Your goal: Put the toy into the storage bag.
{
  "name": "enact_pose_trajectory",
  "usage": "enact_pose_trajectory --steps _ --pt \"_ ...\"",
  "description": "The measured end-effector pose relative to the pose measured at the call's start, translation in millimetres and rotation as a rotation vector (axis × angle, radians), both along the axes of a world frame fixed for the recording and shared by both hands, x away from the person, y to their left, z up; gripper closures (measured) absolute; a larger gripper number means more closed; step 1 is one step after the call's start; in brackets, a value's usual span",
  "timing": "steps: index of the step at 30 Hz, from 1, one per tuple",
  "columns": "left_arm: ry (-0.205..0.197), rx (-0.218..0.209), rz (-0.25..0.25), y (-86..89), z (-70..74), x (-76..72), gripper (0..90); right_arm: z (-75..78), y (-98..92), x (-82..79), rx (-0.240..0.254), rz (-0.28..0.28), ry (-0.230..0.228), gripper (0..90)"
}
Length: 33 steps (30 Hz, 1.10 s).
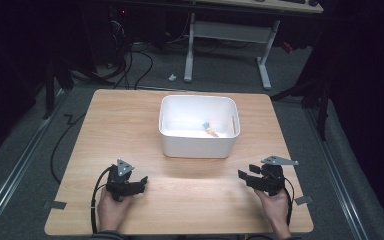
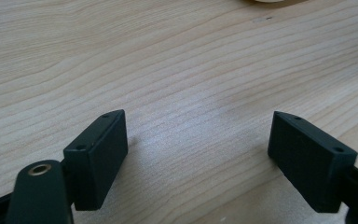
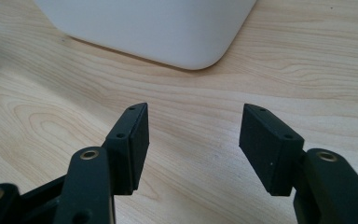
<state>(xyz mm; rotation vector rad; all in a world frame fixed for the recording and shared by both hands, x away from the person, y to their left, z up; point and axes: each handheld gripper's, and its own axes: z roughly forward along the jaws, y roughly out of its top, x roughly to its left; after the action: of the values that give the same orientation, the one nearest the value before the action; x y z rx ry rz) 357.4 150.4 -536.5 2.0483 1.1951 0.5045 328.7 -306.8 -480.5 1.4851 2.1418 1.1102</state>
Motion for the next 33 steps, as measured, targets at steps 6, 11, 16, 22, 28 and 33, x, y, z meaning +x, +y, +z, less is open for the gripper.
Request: enact_pose_trajectory --steps 6,11,16,22,28,33 --pt "0.0 -0.001 0.006 0.0 0.0 -0.7 20.2 -6.7 2.0 2.2 -0.014 -0.005 0.022 42.4" --pt "0.0 -0.001 0.006 0.0 0.0 -0.7 20.2 -10.9 3.5 4.1 -0.028 -0.003 0.03 42.2" --pt "0.0 -0.001 0.006 0.1 0.0 -0.7 20.2 -14.6 3.7 6.5 -0.041 -0.006 0.029 42.0" --pt "0.0 0.0 0.01 -0.2 0.0 -0.5 20.2 -19.9 4.3 8.7 -0.052 -0.012 0.033 41.3" --pt "0.0 -0.001 0.011 -0.2 0.0 -0.5 20.3 -26.5 7.5 11.4 -0.081 -0.024 0.033 40.8" --pt "-0.001 -0.001 0.011 -0.3 -0.1 -0.5 20.3 -32.1 8.3 12.9 -0.115 -0.033 0.01 39.4"
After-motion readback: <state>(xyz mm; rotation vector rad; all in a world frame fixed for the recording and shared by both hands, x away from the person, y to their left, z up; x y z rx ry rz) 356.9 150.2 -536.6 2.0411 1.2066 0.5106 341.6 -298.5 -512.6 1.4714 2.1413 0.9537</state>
